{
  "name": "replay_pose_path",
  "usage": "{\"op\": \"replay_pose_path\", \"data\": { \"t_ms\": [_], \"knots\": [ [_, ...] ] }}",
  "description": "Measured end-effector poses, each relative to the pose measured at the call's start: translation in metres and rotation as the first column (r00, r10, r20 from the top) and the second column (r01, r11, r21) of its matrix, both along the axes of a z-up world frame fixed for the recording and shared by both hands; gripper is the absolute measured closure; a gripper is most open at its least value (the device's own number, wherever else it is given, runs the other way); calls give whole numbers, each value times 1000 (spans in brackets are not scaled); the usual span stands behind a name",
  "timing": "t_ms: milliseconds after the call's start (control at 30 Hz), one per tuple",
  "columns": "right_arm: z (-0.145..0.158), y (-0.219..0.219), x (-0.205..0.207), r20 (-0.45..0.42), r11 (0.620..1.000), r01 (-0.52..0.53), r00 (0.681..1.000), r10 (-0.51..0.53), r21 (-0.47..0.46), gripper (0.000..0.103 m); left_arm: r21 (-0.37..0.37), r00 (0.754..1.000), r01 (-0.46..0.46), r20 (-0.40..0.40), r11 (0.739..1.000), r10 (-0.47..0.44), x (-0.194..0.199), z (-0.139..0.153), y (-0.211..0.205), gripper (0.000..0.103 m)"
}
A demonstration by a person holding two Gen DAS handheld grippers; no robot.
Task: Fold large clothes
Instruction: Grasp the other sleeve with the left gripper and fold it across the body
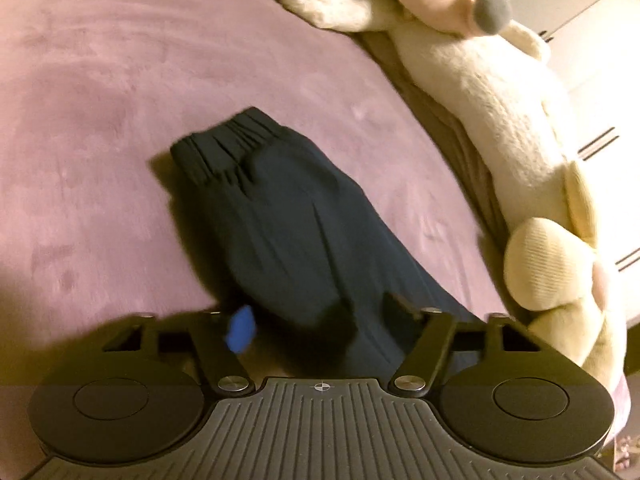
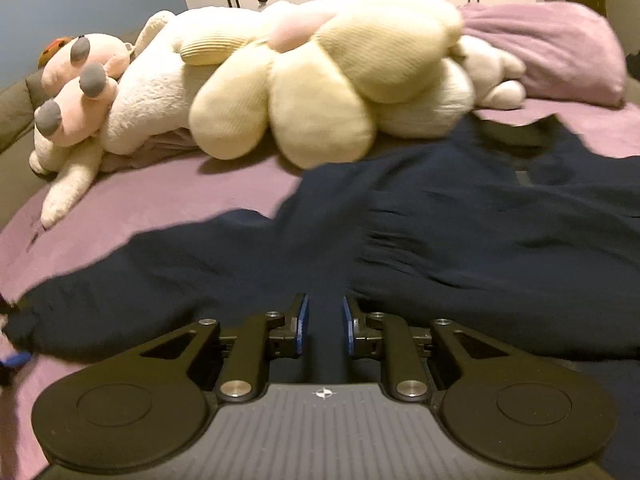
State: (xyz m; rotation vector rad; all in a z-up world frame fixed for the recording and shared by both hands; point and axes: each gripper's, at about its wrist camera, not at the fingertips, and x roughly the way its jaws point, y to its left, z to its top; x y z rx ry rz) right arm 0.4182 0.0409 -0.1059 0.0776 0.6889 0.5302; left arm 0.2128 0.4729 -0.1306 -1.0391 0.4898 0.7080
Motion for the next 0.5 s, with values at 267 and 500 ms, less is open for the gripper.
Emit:
{"op": "replay_pose_path", "data": {
  "t_ms": [267,500],
  "knots": [
    [-40,63,9,-36,998,-10,999,8,-60,85,-28,998,34,62,999,-32,-11,-13,24,89],
    [-38,73,1,35,981,-81,995,88,-176,85,99,980,119,148,988,-133,-7,27,8,92]
  ]
}}
